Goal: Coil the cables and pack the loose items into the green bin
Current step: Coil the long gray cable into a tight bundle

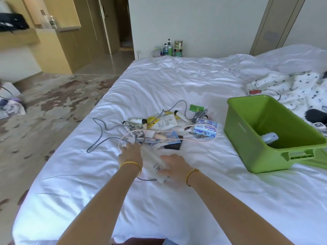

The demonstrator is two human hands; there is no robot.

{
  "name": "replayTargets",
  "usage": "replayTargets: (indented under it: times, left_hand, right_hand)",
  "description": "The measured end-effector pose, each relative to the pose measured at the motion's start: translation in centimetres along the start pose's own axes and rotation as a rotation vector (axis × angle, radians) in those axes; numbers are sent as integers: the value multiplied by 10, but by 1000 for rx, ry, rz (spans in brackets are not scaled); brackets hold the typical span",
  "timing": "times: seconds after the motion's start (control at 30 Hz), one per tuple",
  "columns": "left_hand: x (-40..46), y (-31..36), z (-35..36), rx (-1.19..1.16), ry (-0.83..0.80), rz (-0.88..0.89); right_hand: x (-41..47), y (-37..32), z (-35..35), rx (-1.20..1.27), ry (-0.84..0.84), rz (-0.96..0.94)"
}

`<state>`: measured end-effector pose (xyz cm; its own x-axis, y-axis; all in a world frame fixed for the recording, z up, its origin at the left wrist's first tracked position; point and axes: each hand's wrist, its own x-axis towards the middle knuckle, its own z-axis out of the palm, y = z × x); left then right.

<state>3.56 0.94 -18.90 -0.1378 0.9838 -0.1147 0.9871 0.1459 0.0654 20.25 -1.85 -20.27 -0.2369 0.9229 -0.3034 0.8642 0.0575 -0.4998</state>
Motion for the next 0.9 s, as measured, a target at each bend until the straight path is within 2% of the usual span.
replayTargets:
  times: [0.07, 0.13, 0.27, 0.43, 0.53, 0.6, 0.67, 0.77, 0.83, 0.9]
  left_hand:
    - [0, -14, 8, -91, -30, -97]
    - [0, -21, 17, -182, -101, -158]
    - [-1, -23, 22, -407, -162, -215]
    - [-7, -8, 9, -627, -111, -112]
    - [-18, 8, -2, -731, -84, 19]
    - [-31, 19, -10, -756, -70, 108]
    - [-47, 31, -16, -784, -53, 181]
    - [-71, 48, -22, -904, -54, 227]
    - [-85, 56, -29, -1104, -107, 148]
    - [-96, 60, -36, -1291, -162, 71]
  right_hand:
    - [3, -7, 10, -137, -19, -2]
    - [6, -11, 17, -171, 7, 32]
    - [12, -14, 17, 41, 160, 189]
    - [1, 0, 2, 327, 455, 363]
    - [-14, 7, -4, 244, 521, 409]
    - [-27, 8, -5, 190, 560, 357]
    - [-40, 6, -5, 235, 588, 236]
    - [-63, -3, -5, 538, 489, 87]
    - [-81, -8, -3, 741, 339, 58]
    - [-96, -9, 1, 819, 242, 52]
